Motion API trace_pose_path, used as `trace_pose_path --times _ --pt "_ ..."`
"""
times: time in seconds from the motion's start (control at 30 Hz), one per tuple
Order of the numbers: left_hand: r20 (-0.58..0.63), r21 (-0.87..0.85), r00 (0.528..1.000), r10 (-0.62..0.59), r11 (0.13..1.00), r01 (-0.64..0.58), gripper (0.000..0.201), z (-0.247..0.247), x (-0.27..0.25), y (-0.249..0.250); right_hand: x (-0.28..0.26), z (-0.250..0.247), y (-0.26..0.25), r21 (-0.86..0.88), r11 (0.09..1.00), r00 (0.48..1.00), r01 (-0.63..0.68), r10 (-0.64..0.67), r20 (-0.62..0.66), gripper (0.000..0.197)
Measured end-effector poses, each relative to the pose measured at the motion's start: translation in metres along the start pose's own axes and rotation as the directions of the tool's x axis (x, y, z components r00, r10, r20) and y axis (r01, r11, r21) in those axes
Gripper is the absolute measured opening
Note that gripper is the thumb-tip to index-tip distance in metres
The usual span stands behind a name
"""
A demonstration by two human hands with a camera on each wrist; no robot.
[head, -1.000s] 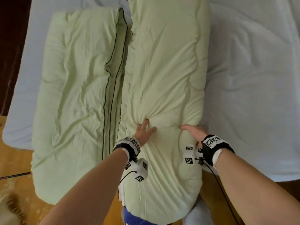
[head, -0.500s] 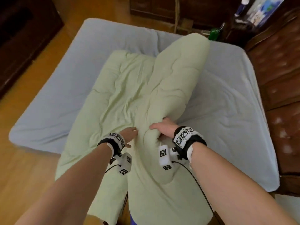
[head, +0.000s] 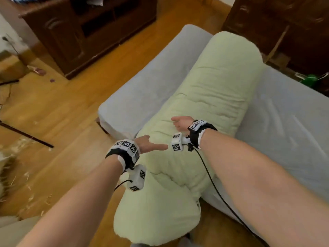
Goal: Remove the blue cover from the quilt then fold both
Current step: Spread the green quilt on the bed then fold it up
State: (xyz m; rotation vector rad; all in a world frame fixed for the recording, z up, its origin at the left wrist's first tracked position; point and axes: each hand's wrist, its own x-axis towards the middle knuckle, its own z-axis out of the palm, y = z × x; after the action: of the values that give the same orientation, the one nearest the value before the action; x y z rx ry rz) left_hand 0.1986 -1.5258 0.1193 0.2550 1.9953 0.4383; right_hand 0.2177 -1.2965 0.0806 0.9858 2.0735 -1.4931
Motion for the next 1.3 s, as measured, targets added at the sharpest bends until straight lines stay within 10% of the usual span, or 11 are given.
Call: trace_pose_path --times 0.17,0.37,0.6,0.8,1.1,1.23,1.3 --pt "0.011 0.091 0.994 -0.108 0.99 0.107 0.136 0.06 0.05 0.026 -0.037 -0.036 0.055 -0.12 0.988 0.984 -0.102 0.082 -0.159 0.053" --pt "-0.188 0.267 0.982 0.004 0.963 0.048 0.022 0.1 0.1 0.055 -0.002 -0.05 0.153 0.066 0.998 0.996 -0.024 0.029 -0.08 0.088" --pt "-0.391 0.394 0.918 0.061 0.913 0.107 0.022 -0.006 0.115 0.096 0.015 -0.061 0.139 0.047 0.999 0.974 -0.01 0.02 -0.226 0.104" --pt "-0.442 0.382 0.897 0.013 0.907 0.175 0.012 -0.108 0.158 0.068 0.063 -0.038 0.057 0.058 0.995 0.996 0.077 -0.074 -0.048 0.1" --pt "-0.293 0.426 0.954 0.069 0.903 0.065 0.023 -0.172 0.302 -0.029 0.167 0.072 -0.004 -0.103 0.992 0.997 -0.072 0.071 -0.021 0.1" --pt "-0.226 0.694 0.887 0.404 0.705 -0.145 0.06 -0.169 0.304 -0.016 0.184 0.095 -0.019 -0.103 0.985 0.99 -0.139 0.137 -0.031 0.097" --pt "0.056 0.776 0.814 0.578 0.488 -0.4 0.062 -0.163 0.291 -0.004 0.176 0.096 -0.026 -0.052 0.99 0.989 -0.135 0.131 -0.073 0.087"
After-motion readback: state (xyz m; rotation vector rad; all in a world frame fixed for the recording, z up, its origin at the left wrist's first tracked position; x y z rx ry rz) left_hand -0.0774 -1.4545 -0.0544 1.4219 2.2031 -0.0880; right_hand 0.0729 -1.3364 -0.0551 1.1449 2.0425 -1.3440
